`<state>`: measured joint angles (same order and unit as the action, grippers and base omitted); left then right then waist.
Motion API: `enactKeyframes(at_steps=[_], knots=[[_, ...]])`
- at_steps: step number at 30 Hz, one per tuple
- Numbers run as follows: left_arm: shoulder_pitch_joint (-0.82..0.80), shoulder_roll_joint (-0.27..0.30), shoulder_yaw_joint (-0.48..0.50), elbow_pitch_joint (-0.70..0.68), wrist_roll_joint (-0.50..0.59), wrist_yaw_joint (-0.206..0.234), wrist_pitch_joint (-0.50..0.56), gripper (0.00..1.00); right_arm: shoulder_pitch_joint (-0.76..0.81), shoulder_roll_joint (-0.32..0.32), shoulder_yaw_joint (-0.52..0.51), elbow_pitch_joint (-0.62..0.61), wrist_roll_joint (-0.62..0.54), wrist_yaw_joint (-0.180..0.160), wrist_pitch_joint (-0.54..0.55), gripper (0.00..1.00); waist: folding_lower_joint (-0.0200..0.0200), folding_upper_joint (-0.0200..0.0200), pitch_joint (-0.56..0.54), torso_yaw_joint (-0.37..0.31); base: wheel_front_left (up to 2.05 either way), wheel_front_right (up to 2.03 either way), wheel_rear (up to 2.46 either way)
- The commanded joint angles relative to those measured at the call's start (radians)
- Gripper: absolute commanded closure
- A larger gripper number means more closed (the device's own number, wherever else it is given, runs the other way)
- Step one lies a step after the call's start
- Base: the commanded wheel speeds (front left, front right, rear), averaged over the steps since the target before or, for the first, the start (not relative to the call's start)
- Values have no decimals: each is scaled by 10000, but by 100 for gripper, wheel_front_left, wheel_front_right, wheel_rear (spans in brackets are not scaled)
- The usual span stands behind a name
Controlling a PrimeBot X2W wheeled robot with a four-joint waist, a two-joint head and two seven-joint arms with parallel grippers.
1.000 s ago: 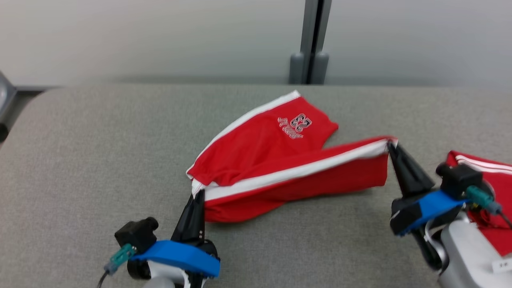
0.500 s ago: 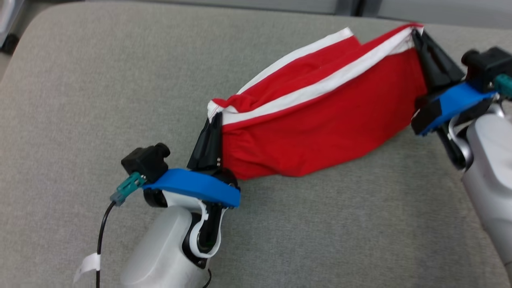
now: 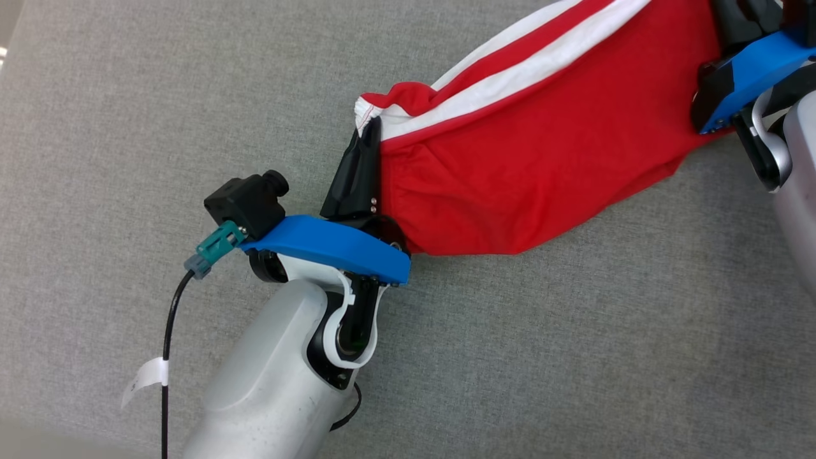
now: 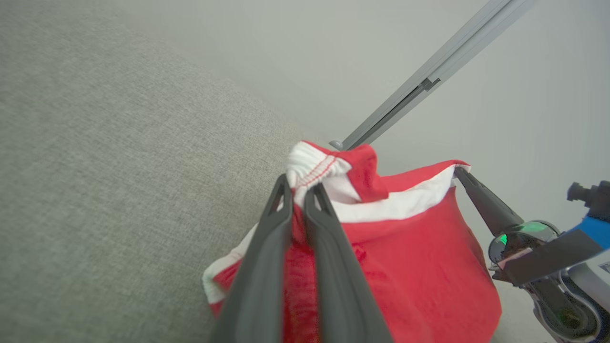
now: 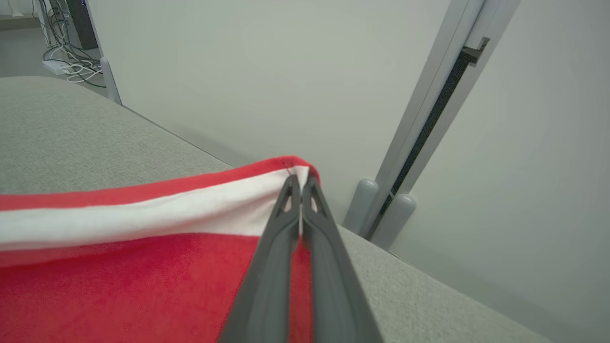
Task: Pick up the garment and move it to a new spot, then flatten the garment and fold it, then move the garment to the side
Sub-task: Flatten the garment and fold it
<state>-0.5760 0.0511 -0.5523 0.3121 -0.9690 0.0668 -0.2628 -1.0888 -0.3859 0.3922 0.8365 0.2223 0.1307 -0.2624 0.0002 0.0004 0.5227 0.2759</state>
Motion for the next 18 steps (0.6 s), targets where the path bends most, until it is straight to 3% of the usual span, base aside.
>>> enactKeyframes(at_steps=[1, 2, 3, 4, 5, 6, 14, 18], knots=[[-226, -14, -39, -8, -15, 38, -25, 100, -192, 20, 37, 132, -52, 1, -29, 100, -2, -4, 185, 121, 0, 0, 0], [-235, -3, -85, 22, -69, 43, -25, 94, -203, 49, 41, 241, -64, 1, -29, 100, -2, -4, 216, 114, 0, 0, 0], [-245, -7, -119, 32, -92, 52, -25, 78, -219, 85, -10, 381, -20, 1, -29, 100, -2, -4, 236, 109, 0, 0, 0], [-229, -12, -136, 61, -167, 67, -25, 65, -211, 134, -42, 524, 48, 1, -29, 72, -2, -4, 246, 96, 0, 0, 0], [-215, -12, -124, 80, -180, 65, -25, 33, -230, 207, -99, 575, 147, 1, -32, 9, -2, -4, 250, 78, 0, 0, 0], [-203, -12, -96, 94, -150, 68, -25, 0, -233, 246, -90, 622, 182, 1, -32, 0, -2, -4, 246, 51, 0, 0, 0], [354, -12, 167, 108, 379, 201, -25, 0, 138, 284, 203, 1526, 1162, 1, -29, 0, -2, -4, -26, -134, 0, 0, 0], [630, -6, 421, 82, 527, 222, -25, 0, 407, 326, 899, 2083, 1964, 1, 694, 0, -2, -4, -164, -186, 0, 0, 0]])
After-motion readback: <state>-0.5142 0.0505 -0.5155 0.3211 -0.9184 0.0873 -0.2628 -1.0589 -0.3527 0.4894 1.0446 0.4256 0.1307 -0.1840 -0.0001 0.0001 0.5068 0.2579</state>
